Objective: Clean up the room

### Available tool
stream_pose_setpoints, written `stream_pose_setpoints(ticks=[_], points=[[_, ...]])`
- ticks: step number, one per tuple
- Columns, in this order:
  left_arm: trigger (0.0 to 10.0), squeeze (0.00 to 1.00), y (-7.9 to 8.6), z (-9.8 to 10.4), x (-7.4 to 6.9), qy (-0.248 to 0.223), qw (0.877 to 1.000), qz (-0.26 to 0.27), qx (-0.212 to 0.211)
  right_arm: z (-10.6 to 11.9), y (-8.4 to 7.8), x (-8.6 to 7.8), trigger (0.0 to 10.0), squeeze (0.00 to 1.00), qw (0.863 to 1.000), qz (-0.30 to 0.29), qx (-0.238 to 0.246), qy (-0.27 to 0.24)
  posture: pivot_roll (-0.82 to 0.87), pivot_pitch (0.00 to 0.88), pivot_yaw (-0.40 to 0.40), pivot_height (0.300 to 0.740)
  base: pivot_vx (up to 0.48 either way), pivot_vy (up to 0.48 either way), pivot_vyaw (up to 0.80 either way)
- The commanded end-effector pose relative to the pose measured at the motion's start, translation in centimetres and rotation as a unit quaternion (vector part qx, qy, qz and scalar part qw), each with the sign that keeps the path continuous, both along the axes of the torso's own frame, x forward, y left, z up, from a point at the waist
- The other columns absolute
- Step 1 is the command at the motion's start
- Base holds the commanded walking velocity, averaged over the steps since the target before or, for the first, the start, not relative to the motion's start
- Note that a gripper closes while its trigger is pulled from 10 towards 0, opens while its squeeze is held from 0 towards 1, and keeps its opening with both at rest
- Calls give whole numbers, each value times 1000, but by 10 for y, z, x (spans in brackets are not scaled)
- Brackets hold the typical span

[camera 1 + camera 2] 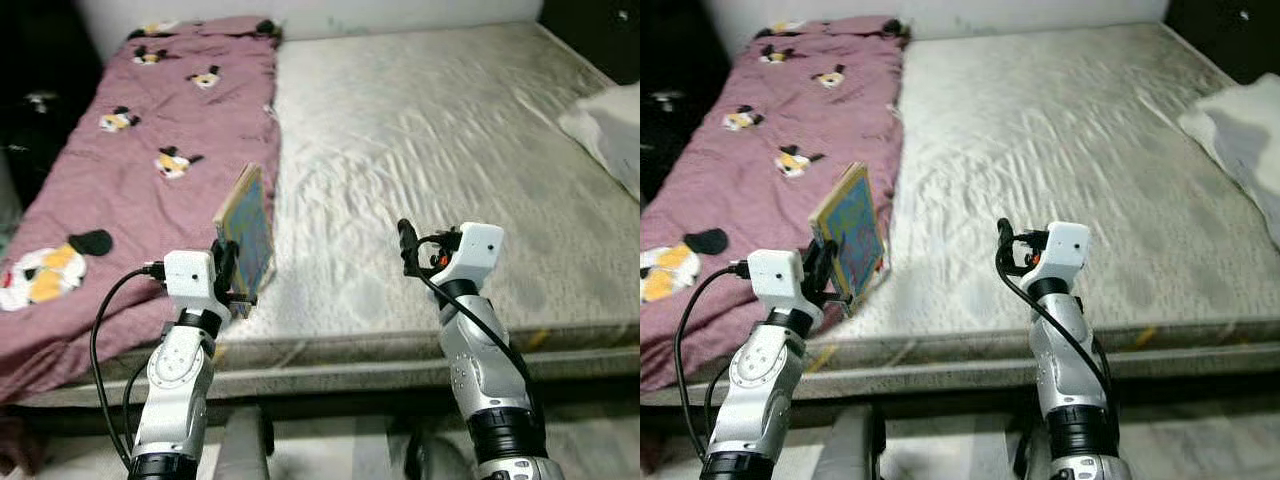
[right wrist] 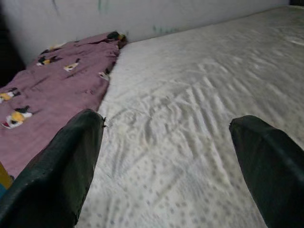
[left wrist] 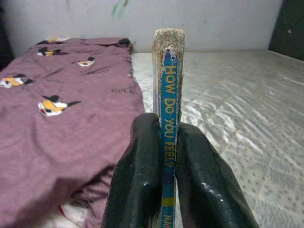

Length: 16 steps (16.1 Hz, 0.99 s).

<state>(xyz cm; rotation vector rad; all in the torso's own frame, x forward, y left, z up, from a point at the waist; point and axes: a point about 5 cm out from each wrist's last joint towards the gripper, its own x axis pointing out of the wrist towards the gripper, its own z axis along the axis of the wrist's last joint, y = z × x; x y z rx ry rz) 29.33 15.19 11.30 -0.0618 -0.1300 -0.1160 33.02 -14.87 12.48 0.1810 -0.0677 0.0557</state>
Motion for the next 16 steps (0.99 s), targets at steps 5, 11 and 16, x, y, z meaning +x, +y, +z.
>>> stream_pose_setpoints(ticks=[5,11,16], points=[[0,0,-4,13,5,-21,1000,-10,4,1,-4,4,10000,0,1000,-16,0,-5,14,0,78,739,0,0,0],[3647,0,-6,2,12,10,998,18,67,0,-17,4,10000,0,999,-42,-27,-5,-5,0,76,740,0,0,0],[10000,0,-11,2,19,9,998,19,67,6,-17,8,10000,0,997,-54,-43,-26,-6,0,80,740,0,0,0]])
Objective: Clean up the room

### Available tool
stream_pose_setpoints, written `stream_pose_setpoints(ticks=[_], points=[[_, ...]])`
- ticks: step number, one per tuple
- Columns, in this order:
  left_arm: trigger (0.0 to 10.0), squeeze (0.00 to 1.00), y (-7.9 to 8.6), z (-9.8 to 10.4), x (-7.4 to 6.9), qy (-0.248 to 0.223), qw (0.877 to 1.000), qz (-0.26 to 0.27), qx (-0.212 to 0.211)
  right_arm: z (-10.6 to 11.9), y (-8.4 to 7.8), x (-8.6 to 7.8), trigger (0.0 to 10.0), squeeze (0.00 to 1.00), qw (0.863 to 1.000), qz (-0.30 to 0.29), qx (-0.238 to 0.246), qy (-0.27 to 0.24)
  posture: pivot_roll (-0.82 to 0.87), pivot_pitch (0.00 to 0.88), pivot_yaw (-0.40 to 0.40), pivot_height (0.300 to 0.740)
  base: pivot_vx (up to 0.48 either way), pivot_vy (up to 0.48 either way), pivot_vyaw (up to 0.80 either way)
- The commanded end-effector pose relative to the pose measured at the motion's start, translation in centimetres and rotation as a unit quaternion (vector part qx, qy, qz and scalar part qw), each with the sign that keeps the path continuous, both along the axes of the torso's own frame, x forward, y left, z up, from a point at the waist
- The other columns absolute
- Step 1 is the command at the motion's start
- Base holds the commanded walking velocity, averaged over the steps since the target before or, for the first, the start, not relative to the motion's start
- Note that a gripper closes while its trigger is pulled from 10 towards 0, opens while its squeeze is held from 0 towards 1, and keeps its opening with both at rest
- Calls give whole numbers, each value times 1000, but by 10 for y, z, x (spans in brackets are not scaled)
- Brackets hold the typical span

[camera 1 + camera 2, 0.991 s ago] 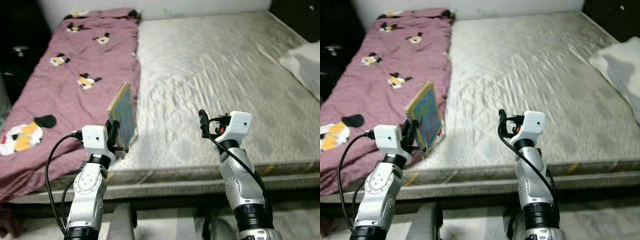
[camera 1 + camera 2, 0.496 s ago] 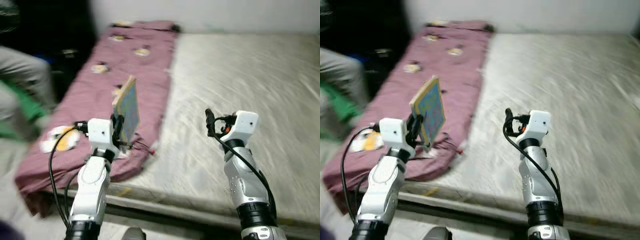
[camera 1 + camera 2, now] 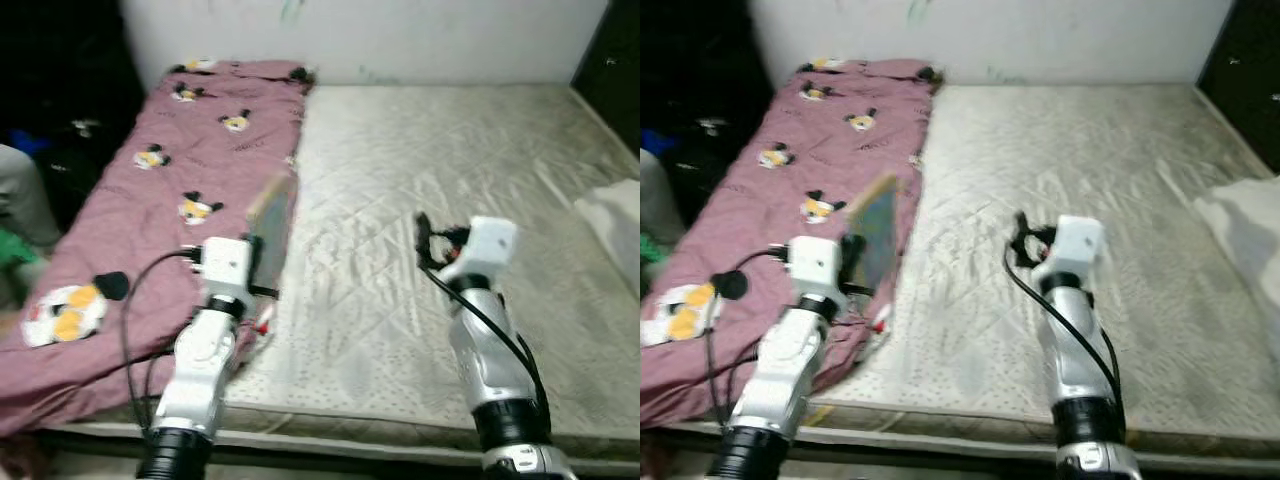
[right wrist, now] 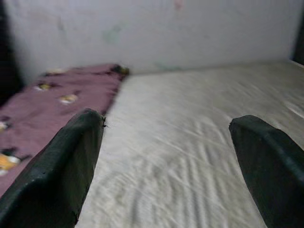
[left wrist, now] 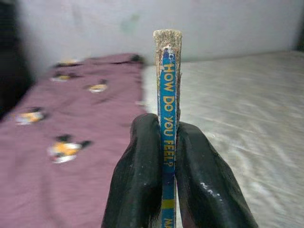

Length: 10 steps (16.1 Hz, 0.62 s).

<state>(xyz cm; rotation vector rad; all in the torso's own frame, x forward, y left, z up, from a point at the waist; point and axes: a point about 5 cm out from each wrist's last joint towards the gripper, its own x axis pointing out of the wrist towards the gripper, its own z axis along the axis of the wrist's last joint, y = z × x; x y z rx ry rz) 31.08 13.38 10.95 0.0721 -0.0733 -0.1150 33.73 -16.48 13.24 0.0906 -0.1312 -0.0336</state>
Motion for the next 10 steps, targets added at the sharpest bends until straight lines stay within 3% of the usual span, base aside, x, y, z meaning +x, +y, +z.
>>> stream_pose_setpoints(ticks=[1,3,7,10], points=[[10000,0,9,7,4,-23,999,28,20,-1,0,1,10000,0,1000,-7,1,1,-6,0,82,740,0,0,0],[10000,0,12,9,10,-22,998,30,45,-1,2,2,10000,0,1000,-6,2,-1,1,0,80,740,0,0,0],[10000,0,9,1,11,-5,996,-64,57,-9,0,1,10000,0,1000,-13,9,14,21,0,76,740,0,0,0],[10000,0,10,-5,11,2,997,-52,62,-12,5,-4,10000,0,1000,-15,4,15,-1,0,81,740,0,0,0]])
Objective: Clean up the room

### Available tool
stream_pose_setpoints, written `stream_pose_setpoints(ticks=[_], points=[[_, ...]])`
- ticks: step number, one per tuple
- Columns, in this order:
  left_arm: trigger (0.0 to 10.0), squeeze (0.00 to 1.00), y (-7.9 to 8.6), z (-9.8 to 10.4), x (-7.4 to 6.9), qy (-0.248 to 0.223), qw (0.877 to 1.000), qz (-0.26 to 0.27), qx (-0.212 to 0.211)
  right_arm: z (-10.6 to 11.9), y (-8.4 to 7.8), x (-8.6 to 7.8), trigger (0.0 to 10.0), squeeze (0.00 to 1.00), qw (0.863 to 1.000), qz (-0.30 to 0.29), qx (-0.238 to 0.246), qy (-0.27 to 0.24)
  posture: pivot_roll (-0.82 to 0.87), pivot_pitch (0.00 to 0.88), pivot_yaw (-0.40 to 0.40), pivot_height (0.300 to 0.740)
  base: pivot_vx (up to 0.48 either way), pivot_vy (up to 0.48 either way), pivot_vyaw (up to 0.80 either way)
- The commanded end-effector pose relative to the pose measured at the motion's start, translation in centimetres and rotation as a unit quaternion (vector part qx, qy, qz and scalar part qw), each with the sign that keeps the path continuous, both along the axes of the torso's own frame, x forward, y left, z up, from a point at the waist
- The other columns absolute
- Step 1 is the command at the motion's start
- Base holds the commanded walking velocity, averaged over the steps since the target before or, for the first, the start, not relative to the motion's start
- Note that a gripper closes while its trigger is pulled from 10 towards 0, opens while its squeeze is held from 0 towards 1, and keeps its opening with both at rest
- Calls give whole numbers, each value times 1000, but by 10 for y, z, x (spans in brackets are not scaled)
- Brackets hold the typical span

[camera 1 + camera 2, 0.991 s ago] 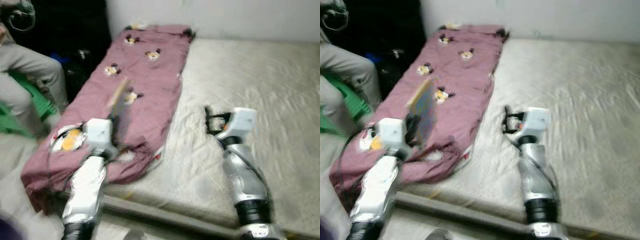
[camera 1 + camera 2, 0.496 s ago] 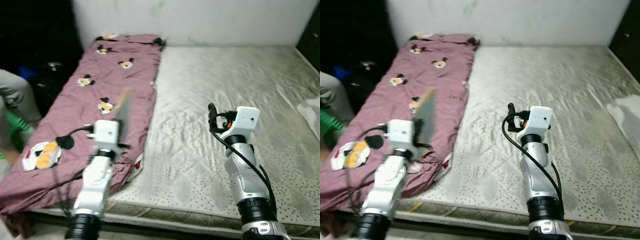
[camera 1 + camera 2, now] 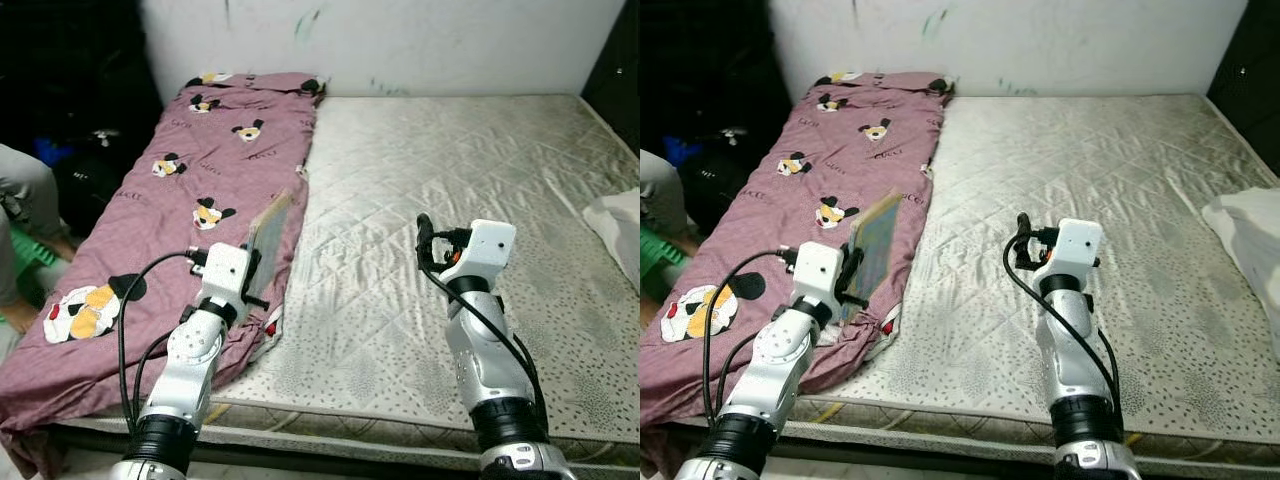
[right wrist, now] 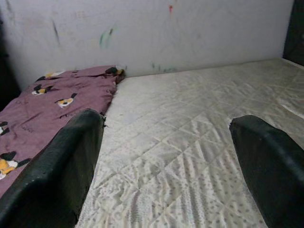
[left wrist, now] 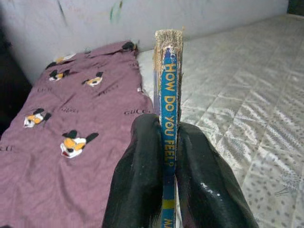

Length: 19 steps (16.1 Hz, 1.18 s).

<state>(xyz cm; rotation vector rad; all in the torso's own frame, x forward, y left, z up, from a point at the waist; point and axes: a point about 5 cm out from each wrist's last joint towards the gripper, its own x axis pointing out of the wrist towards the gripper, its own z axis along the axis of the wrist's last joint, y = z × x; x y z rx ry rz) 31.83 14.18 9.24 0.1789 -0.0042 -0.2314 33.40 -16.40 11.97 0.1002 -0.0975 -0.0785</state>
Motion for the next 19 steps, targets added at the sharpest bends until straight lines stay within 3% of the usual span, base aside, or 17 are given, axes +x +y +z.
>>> stream_pose_setpoints(ticks=[1,4,8,11,13,19], points=[[10000,0,-1,11,1,-33,999,8,-8,-2,3,-3,10000,0,1000,5,0,2,-2,0,81,740,0,0,0],[10000,0,-6,9,-9,-47,997,29,-44,-6,-2,-8,10000,0,1000,-4,-1,12,-6,0,65,740,0,0,0],[10000,0,-3,11,-20,-54,996,44,-63,-12,-9,-13,10000,0,1000,-9,-6,26,-4,0,61,740,0,0,-716],[10000,0,-9,14,-22,-59,996,29,-55,-11,-6,-12,10000,0,1000,-5,-9,25,-1,0,62,740,0,0,-800],[10000,0,-12,19,-20,-62,995,26,-75,-10,-1,-12,10000,0,1000,5,-11,23,6,0,57,740,0,0,0],[10000,0,-19,20,-23,-57,995,20,-76,-10,-2,-14,10000,0,999,6,-24,25,2,0,57,740,0,-46,0]])
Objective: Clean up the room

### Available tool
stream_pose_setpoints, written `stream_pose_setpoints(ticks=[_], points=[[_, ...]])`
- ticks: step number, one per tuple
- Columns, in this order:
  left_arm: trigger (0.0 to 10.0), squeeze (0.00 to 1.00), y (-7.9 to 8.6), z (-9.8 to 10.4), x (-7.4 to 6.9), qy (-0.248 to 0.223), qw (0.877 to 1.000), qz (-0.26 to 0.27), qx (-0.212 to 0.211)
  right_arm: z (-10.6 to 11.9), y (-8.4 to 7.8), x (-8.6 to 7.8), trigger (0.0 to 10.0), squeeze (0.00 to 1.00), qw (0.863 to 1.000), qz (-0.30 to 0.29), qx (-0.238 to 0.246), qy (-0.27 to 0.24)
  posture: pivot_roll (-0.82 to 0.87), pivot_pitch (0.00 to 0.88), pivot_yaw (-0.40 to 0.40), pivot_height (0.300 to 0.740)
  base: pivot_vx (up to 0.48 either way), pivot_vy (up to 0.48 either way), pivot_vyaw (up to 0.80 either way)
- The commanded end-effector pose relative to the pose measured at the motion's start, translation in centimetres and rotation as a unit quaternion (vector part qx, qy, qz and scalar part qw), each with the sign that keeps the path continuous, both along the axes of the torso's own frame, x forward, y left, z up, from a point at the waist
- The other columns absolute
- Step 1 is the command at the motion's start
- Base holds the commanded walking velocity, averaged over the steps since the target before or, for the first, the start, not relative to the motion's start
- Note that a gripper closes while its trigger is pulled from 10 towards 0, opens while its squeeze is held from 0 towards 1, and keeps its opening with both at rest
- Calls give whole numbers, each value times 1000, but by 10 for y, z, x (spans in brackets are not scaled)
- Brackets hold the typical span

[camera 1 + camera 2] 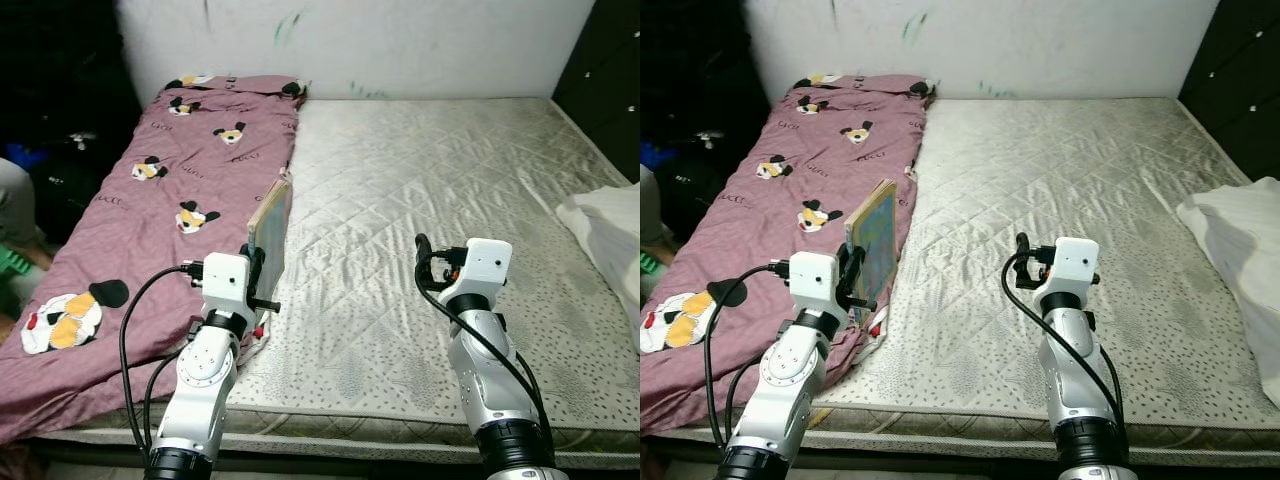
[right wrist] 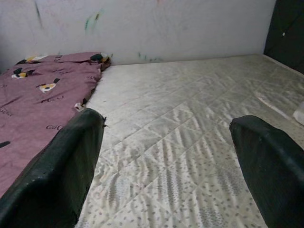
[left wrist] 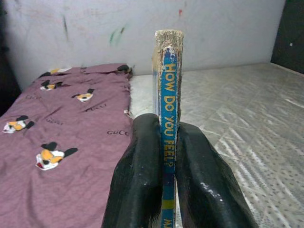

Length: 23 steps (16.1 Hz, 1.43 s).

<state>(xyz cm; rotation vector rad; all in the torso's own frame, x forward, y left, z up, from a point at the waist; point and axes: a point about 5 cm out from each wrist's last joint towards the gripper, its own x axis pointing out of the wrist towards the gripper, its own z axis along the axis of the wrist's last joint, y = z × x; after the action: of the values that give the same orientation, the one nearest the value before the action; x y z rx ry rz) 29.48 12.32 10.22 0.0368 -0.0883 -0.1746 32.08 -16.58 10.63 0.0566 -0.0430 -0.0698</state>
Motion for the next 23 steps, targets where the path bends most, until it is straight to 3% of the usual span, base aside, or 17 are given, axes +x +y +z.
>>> stream_pose_setpoints(ticks=[1,14,23], points=[[10000,0,-1,9,0,-19,1000,-6,-2,3,0,-1,10000,0,1000,1,-3,-3,-1,0,58,740,0,-416,0],[10000,0,-3,12,1,-15,1000,-5,-10,0,0,-1,10000,0,1000,5,-14,4,2,0,48,740,0,-337,0],[10000,0,-5,12,1,-12,1000,-7,-12,0,1,0,10000,0,1000,8,-18,5,-3,0,49,740,0,-480,0]])
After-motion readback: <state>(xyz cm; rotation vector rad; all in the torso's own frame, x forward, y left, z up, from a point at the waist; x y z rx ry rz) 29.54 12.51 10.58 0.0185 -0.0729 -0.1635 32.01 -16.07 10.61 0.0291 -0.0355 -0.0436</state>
